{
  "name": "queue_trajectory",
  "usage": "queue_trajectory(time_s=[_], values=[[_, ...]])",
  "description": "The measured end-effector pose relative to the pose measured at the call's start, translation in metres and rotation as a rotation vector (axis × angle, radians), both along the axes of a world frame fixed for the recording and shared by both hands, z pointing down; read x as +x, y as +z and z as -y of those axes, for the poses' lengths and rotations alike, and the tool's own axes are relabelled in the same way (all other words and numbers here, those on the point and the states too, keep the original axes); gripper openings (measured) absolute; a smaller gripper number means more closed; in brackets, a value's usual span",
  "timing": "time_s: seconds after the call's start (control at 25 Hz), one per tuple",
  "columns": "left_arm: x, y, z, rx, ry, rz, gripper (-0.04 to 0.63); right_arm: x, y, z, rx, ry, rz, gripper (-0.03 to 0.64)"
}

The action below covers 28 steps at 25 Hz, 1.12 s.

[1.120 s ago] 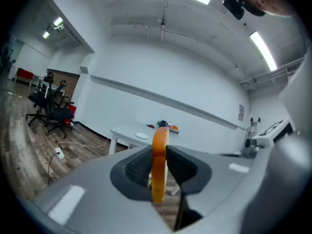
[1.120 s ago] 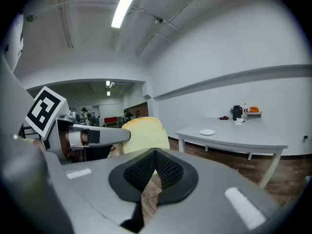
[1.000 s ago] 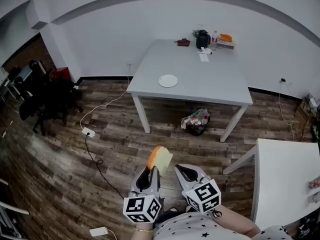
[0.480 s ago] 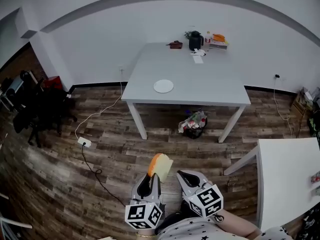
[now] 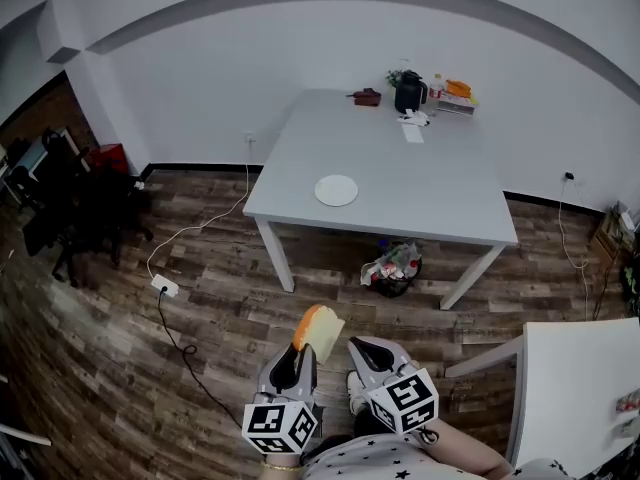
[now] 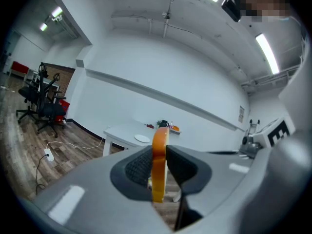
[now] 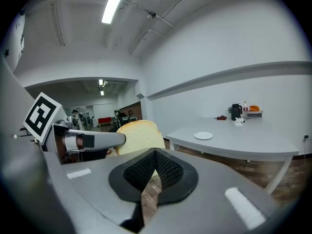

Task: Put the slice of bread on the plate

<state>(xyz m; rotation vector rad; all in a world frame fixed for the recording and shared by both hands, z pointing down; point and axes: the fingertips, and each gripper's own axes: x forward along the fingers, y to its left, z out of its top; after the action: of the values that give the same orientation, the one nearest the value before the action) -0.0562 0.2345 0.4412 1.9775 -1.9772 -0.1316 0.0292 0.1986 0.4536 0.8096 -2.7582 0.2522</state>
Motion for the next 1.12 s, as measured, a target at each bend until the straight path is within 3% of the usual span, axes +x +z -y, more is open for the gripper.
queue_trajectory(time_s=[0.52, 1.12], values=[[-0.030, -0.024, 0.171, 0.067, -0.043, -0.007, 0.091, -0.033, -0.025, 0.177, 0.064, -0.054, 0.007, -0.002], [-0.032, -0.010, 0.256, 0.020, -0.006, 0.000, 0.091, -0.038, -0.004, 0.259, 0.007, -0.027, -0.003, -0.002]])
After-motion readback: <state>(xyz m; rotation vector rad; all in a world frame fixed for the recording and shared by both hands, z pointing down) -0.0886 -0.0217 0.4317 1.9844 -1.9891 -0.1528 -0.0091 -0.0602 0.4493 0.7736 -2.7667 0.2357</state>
